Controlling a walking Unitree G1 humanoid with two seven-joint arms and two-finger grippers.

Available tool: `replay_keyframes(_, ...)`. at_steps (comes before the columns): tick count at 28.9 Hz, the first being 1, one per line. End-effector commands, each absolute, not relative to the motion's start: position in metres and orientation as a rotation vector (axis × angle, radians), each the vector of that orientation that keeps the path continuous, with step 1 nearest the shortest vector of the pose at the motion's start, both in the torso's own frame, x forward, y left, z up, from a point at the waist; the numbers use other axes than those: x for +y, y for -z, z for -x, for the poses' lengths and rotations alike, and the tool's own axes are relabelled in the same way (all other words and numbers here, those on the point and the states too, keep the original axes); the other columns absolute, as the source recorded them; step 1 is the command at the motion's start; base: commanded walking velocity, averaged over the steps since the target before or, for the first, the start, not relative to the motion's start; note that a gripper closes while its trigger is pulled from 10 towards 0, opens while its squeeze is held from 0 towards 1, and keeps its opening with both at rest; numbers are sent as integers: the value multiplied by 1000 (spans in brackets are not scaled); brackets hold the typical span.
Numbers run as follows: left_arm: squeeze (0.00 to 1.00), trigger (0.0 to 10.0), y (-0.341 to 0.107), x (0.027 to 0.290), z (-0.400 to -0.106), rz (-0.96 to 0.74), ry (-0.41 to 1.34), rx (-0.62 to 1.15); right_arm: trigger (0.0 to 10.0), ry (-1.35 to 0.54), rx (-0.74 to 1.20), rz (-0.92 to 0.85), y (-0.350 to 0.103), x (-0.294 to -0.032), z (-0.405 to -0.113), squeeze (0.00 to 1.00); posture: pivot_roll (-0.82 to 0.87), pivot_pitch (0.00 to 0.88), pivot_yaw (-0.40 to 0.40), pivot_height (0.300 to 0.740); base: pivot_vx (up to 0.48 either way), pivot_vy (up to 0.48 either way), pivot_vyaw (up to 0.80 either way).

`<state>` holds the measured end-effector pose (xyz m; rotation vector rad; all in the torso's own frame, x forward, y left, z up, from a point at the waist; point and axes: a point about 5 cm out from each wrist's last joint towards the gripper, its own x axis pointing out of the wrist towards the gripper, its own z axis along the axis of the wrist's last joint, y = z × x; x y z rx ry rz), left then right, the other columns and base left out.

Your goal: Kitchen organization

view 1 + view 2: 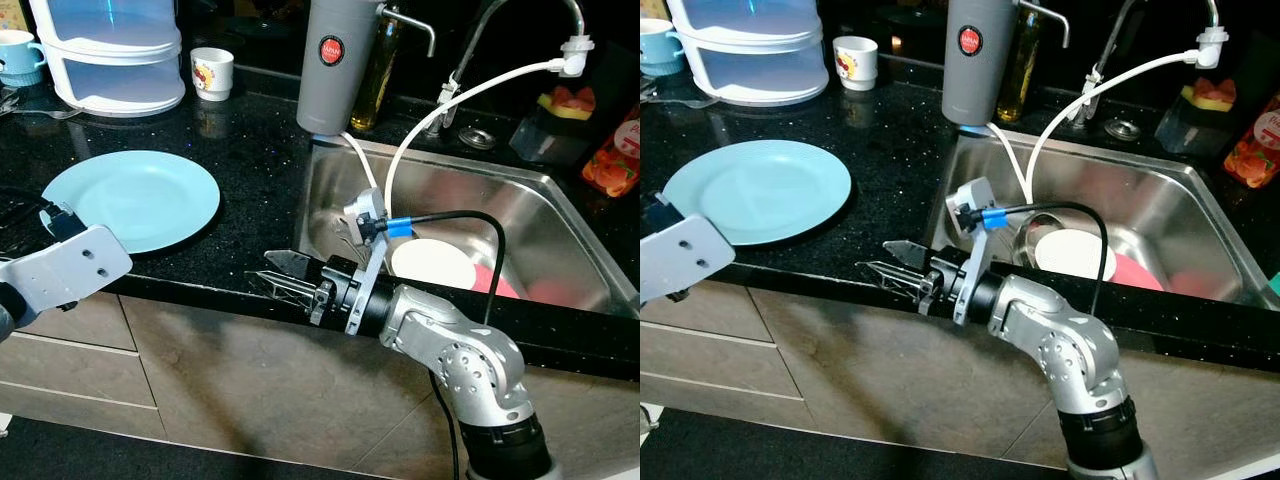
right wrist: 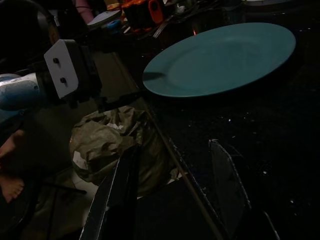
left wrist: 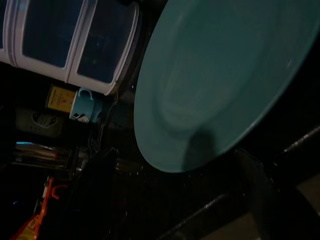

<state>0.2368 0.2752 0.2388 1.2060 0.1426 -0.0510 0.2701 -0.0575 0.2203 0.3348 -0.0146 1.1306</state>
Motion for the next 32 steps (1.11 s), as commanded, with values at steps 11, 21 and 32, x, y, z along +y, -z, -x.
replay_keyframes(11,0,10000,-211,265,-254,-1182,199,183,10000,-1084,-5,-306,-223,-61,-271,0,81,67,-130,740,0,0,0)
replay_keyframes(21,0,0,-206,268,-258,-1149,159,174,10000,-1063,1,-319,-224,-59,-272,0,78,79,-127,740,0,0,0)
replay_keyframes(32,0,0,-208,283,-252,-1140,87,198,10000,-1043,16,-359,-222,-60,-278,0,121,76,-130,740,0,0,0)
